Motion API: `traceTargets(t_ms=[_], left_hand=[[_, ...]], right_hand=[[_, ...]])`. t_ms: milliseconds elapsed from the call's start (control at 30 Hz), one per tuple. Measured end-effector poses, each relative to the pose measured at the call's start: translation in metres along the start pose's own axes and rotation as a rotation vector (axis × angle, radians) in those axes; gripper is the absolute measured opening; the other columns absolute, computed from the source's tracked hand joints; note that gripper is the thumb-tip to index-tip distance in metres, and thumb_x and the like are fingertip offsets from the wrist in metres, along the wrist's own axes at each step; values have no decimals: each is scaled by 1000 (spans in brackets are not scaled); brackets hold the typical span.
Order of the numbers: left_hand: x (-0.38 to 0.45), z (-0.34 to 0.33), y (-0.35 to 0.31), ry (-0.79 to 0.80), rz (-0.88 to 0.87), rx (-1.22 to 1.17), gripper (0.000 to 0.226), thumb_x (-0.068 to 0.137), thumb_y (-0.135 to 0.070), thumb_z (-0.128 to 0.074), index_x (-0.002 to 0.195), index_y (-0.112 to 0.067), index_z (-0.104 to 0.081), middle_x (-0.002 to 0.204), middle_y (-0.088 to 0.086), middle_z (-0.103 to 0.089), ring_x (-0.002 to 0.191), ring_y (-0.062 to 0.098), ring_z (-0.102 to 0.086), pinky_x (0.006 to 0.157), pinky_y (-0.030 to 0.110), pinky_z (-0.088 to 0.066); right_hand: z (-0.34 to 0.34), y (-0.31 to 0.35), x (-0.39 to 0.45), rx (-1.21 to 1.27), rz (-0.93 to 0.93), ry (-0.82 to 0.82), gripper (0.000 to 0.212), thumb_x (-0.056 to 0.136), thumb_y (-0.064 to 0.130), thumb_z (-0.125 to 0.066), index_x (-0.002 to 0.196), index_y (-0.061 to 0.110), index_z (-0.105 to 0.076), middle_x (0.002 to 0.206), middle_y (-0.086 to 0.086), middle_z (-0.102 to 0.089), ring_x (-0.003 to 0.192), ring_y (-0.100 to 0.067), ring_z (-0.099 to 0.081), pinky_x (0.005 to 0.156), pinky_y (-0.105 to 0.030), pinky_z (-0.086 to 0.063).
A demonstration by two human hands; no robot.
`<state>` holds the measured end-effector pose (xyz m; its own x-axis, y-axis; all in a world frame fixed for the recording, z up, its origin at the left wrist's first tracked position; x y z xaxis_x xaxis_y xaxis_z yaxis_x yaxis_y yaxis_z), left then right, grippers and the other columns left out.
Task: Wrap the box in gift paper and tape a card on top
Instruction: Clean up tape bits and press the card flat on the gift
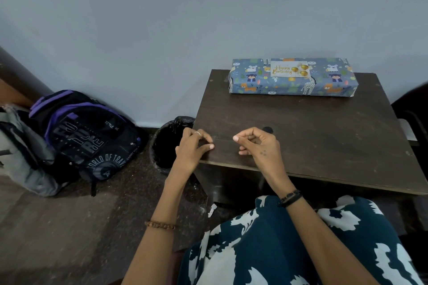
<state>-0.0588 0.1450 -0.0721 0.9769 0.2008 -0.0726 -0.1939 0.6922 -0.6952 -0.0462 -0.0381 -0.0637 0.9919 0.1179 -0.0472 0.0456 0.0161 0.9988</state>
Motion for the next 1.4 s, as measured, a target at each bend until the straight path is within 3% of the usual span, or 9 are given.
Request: traceTargets(t_ms=[167,433,567,767,833,967,1167,1267,1400], left_hand=[[-4,9,-1,-177,-27,-64,15,86,-11,-63,100,-16,-67,102,5,-52,89,9,-53,71,13,-38],[-5,10,-17,-241,-77,226,9,90,-24,-58,82,-20,-61,87,-9,-49,77,10,-51,61,29,-34],[-4,7,-26,-230,-214,395,14,95,-24,-50,88,-15,-59,95,-1,-52,78,22,-57,71,38,-43],[-4,-9,-26,-232,-313,682,8,86,-2,-54,88,-6,-60,96,9,-55,81,29,-57,61,33,-28],[-7,-9,-20,-239,-257,565,11,90,-3,-48,89,-10,-57,98,4,-53,86,23,-54,68,31,-26],[-21,-7,-10,-200,-69,20,21,96,-9,-44,83,-24,-50,93,-10,-52,94,10,-50,83,28,-24],[-41,-23,-42,-99,-21,-371,13,95,-16,-50,87,-22,-58,99,3,-51,89,-1,-51,88,22,-37],[-45,-30,-49,-107,11,-463,12,94,-17,-53,93,-16,-65,98,2,-54,91,2,-54,85,17,-39],[-48,-34,-60,-98,51,-662,19,92,-7,-54,96,-15,-71,101,1,-61,89,-10,-57,78,1,-38]], right_hand=[[1,0,0,25,-5,4,8,80,13,-72,74,17,-69,67,0,-63,58,-1,-58,57,-18,-54],[2,0,1,60,-8,10,9,81,13,-71,73,18,-69,67,2,-62,59,-2,-58,57,-18,-53],[1,-1,2,73,-10,13,11,81,12,-71,73,19,-68,67,2,-61,60,-3,-58,57,-19,-53],[1,-2,2,89,-23,14,10,81,12,-70,74,18,-69,67,2,-62,59,-3,-57,57,-18,-53],[1,-2,3,110,-33,23,9,81,12,-71,74,18,-69,68,1,-62,59,-3,-57,56,-18,-53],[-2,-4,4,131,-50,79,7,79,13,-72,82,20,-71,71,3,-64,62,-4,-59,58,-19,-54],[-17,-5,-2,263,-141,293,23,77,13,-70,100,14,-69,84,0,-70,70,-4,-65,63,-18,-55],[-7,-2,-1,299,-110,210,11,78,4,-69,88,8,-71,77,-5,-69,71,-6,-67,63,-15,-54],[15,-2,6,308,-109,111,11,75,1,-72,76,12,-72,73,-3,-69,72,-7,-66,67,-16,-53]])
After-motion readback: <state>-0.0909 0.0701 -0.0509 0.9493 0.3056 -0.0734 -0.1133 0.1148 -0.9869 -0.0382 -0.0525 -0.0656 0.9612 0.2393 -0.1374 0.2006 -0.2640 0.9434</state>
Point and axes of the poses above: each hand's wrist, its own x-axis towards the middle knuckle, its own z-axis out of the back of the hand, y = z × x, the point moved 7 cm from there along x, towards the middle knuckle
